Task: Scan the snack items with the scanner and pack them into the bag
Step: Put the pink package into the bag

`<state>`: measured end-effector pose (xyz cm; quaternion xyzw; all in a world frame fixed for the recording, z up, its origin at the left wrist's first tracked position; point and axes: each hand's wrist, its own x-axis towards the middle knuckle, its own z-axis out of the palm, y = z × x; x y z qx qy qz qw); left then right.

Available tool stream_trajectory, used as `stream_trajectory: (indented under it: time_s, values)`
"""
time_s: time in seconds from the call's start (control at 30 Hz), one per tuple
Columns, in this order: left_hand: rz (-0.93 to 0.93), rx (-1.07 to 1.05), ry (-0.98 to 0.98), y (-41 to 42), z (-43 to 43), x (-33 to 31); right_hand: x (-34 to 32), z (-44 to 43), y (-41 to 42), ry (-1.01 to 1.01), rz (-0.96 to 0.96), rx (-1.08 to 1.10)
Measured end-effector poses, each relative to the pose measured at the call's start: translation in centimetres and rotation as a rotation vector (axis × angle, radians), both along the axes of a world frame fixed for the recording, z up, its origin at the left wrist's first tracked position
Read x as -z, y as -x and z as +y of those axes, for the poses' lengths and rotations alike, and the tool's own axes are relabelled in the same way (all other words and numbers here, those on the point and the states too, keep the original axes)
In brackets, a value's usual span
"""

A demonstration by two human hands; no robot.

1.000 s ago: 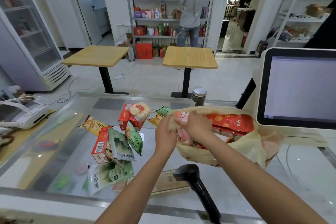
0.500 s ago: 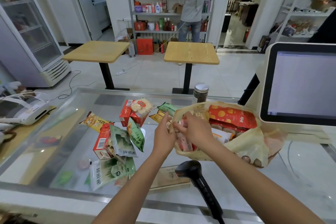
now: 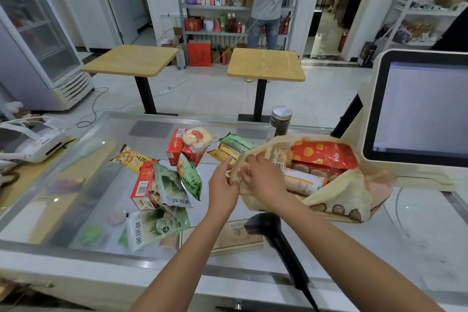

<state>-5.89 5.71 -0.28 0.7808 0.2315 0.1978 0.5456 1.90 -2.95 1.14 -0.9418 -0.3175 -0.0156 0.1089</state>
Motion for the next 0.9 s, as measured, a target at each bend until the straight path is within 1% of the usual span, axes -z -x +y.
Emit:
stream_trajectory:
  time_s: [0.1,0.2,0.27,0.33,0.4,0.43,0.5,0.53,0.57,0.6,0.67,0.77,0.83,0.9]
  values:
    - [0.028,0.005,-0.008,0.5,0.4,1.8,0.3,-1.9,2.1,-0.191,-0.026,-0.066]
    - [0.034,0.007,0.003,1.2,0.5,2.5,0.8,-5.0,4.7,-0.312,-0.093,-0.106]
    - [0.021,0.022,0.016,1.4,0.6,2.7,1.2,-7.0,6.1,-0.320,-0.070,-0.062]
    - [0.016,0.038,0.029,1.8,0.6,2.8,1.8,-8.7,7.2,-0.241,0.008,0.012]
    - [-0.001,0.032,0.034,2.5,0.5,3.2,2.7,-9.9,8.2,-0.147,0.109,0.106]
    - [-0.027,0.005,-0.011,3.0,0.5,3.5,3.1,-10.2,8.7,-0.116,0.171,0.154]
    - [-0.051,-0.116,-0.237,3.9,0.8,4.1,3.7,-10.5,9.2,-0.095,0.297,0.236]
    - [-0.026,-0.203,-0.370,4.0,1.3,4.4,3.9,-10.5,9.3,-0.095,0.366,0.269]
    - [0.026,-0.286,-0.468,3.9,1.9,4.6,4.0,-10.4,9.2,-0.095,0.446,0.290]
    - [0.102,-0.355,-0.519,3.7,2.4,4.4,4.2,-10.3,9.0,-0.105,0.539,0.297]
    - [0.296,-0.405,-0.536,3.2,3.3,4.0,4.1,-10.0,8.9,-0.212,0.747,0.300]
    - [0.509,-0.333,-0.562,2.3,4.1,4.1,3.4,-9.6,9.0,-0.391,0.976,0.320]
    - [0.544,-0.300,-0.582,1.9,4.3,4.2,3.1,-9.6,9.0,-0.498,1.143,0.340]
    - [0.495,-0.284,-0.546,2.0,4.5,4.3,2.8,-9.8,8.9,-0.539,1.217,0.334]
